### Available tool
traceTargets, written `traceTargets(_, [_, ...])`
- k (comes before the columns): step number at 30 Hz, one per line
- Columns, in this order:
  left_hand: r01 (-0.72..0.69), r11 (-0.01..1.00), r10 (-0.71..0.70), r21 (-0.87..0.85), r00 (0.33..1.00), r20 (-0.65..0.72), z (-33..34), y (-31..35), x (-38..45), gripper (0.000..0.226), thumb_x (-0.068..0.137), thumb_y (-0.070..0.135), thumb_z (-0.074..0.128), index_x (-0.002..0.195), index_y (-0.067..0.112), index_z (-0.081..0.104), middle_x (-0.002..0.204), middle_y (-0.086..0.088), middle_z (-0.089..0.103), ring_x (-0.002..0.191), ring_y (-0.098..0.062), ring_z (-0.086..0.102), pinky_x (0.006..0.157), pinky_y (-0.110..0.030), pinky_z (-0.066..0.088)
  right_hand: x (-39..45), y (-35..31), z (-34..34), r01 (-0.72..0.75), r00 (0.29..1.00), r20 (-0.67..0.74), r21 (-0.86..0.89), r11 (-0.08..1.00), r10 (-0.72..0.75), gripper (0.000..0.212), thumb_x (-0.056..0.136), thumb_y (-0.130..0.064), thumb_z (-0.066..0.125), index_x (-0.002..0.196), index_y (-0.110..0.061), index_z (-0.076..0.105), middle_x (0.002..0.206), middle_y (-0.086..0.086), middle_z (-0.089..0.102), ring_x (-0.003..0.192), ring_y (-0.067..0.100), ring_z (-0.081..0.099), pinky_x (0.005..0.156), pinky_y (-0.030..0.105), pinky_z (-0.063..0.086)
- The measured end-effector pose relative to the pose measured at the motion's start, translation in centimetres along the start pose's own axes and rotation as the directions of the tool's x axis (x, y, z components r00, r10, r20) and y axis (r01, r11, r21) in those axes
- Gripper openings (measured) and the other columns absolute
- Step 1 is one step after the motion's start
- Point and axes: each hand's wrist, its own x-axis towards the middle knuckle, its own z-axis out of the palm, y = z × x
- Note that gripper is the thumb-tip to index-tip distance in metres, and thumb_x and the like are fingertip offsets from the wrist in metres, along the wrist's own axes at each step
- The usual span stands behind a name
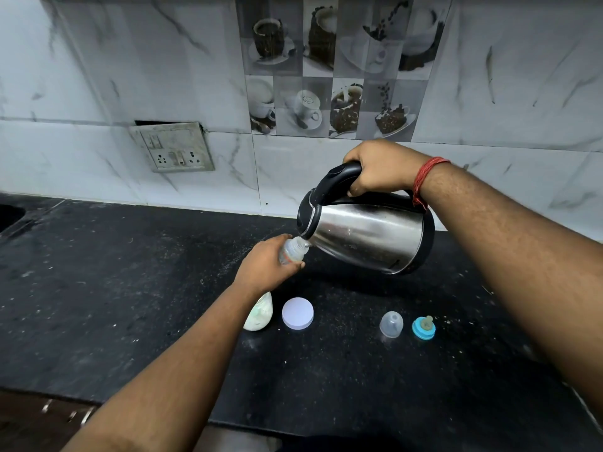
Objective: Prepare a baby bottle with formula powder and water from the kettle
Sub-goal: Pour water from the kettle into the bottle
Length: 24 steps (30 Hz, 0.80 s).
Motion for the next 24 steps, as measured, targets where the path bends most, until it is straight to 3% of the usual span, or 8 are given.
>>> traceTargets(5, [0.006,1.0,-0.006,0.0,1.0,0.012,0.1,0.0,0.3,0.064,0.081,0.047,0.08,0.137,0.024,0.06,0.126,0.004,0.071,0.115,-0.02,0.066,0.096,-0.045,0.055,0.4,-0.5,-1.0,0.03,1.0,0.011,-0.055,0.998,-0.029,0.024,0.076,-0.021,0.082,0.08,-0.03,0.06,0.073,-0.01,0.061,0.068,0.005,0.054,0.055,0.025,0.035])
traceTargets(24, [-0.002,0.999,0.002,-0.041,1.0,-0.007,0.3,-0.1,1.2,0.058,0.082,0.047,0.08,0.132,0.026,0.061,0.119,0.006,0.072,0.108,-0.018,0.066,0.093,-0.043,0.056,1.1,-1.9,-3.5,0.072,0.996,0.057,-0.115,0.991,-0.066,0.026,0.078,-0.021,0.081,0.075,-0.033,0.059,0.072,-0.008,0.064,0.069,0.009,0.057,0.056,0.026,0.035])
